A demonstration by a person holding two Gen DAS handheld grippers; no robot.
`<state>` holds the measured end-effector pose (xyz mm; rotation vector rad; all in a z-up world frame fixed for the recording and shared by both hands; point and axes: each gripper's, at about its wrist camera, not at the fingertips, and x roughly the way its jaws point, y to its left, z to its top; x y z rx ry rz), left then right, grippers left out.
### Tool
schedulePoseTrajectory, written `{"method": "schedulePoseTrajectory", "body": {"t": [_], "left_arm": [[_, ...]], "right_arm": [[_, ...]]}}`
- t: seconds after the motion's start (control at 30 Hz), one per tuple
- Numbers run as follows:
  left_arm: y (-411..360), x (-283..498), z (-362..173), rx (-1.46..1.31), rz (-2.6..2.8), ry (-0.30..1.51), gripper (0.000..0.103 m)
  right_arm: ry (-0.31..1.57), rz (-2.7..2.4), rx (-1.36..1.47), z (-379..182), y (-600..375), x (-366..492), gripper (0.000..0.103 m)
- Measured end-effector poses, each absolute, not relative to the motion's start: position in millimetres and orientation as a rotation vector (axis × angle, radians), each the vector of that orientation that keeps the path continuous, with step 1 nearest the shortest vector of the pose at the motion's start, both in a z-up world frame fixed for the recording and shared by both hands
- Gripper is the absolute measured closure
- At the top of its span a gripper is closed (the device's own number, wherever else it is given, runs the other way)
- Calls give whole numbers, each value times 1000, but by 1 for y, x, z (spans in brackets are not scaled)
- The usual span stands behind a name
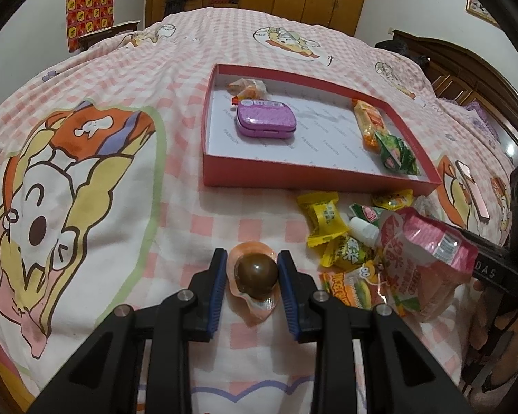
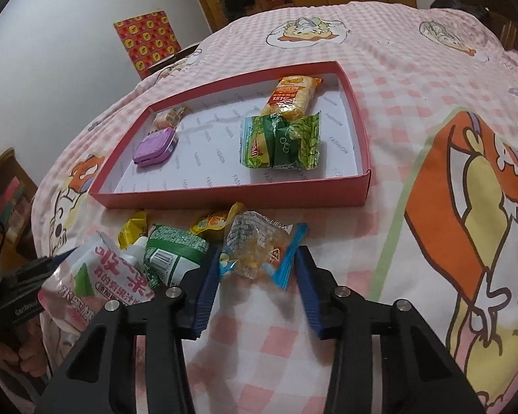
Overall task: Organize snacks
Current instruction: 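Lift the chocolate ball with the left tool while the right tool grasps the clear blue-stick candy, then carry the chocolate ball into the box with the left tool while the right tool carries the clear candy there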
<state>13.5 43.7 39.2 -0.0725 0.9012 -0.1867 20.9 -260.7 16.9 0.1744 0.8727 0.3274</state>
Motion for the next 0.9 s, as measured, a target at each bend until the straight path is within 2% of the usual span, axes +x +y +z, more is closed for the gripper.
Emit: {"method": "schedulePoseTrajectory", "body": {"t": [0.13, 0.9], "left_arm": [[44, 13, 43, -77, -194, 894, 72], [39, 19, 65, -79, -204, 853, 72]], "right_arm": [[868, 331, 175, 18, -263, 17, 65], [823, 351, 201, 38, -280, -14, 69]]}}
